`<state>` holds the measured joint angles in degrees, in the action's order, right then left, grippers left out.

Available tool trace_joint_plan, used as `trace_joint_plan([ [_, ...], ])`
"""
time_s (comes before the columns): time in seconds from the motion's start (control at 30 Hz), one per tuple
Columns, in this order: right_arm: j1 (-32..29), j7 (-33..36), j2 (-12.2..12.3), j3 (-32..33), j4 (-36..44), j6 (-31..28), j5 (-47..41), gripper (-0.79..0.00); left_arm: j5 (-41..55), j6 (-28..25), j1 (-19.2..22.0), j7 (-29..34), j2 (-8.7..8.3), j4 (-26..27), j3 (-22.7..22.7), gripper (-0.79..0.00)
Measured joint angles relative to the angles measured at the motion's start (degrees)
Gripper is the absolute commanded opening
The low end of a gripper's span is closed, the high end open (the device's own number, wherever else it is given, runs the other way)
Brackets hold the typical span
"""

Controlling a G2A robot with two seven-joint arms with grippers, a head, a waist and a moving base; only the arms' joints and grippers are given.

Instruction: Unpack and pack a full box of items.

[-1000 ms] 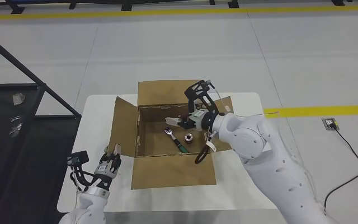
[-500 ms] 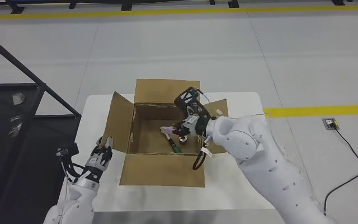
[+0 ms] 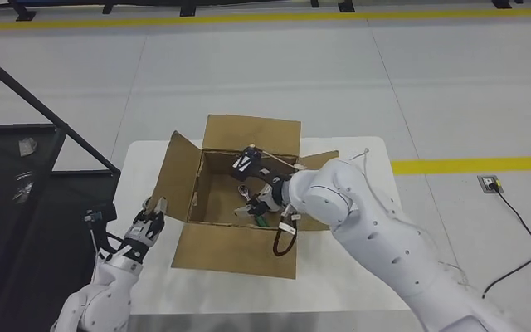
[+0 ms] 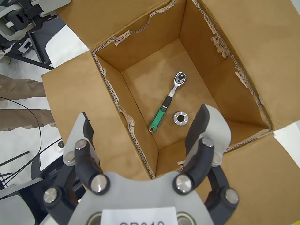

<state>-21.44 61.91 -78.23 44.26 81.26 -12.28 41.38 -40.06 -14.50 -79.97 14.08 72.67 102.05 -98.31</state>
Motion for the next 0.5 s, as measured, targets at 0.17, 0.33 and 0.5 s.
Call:
trace_joint_plan([
  [0.17, 1.1, -1.5, -1.3, -3.0, -4.1, 2.4, 1.4, 0.0, 4.8, -1.6, -2.4, 0.7, -0.15, 1.7, -1.3, 0.0],
  [0.33, 5.6, -3.3, -4.4, -8.1, -13.0, 6.2, 2.7, 0.0, 9.4, -4.5, -7.3, 0.8, -0.41, 5.5, -4.5, 0.0],
  [0.5, 10.4, -3.3, -8.6, -14.1, -23.2, 9.2, 3.9, 0.0, 14.1, -8.1, -12.7, 0.0, -0.59, 8.4, -8.2, 0.0],
])
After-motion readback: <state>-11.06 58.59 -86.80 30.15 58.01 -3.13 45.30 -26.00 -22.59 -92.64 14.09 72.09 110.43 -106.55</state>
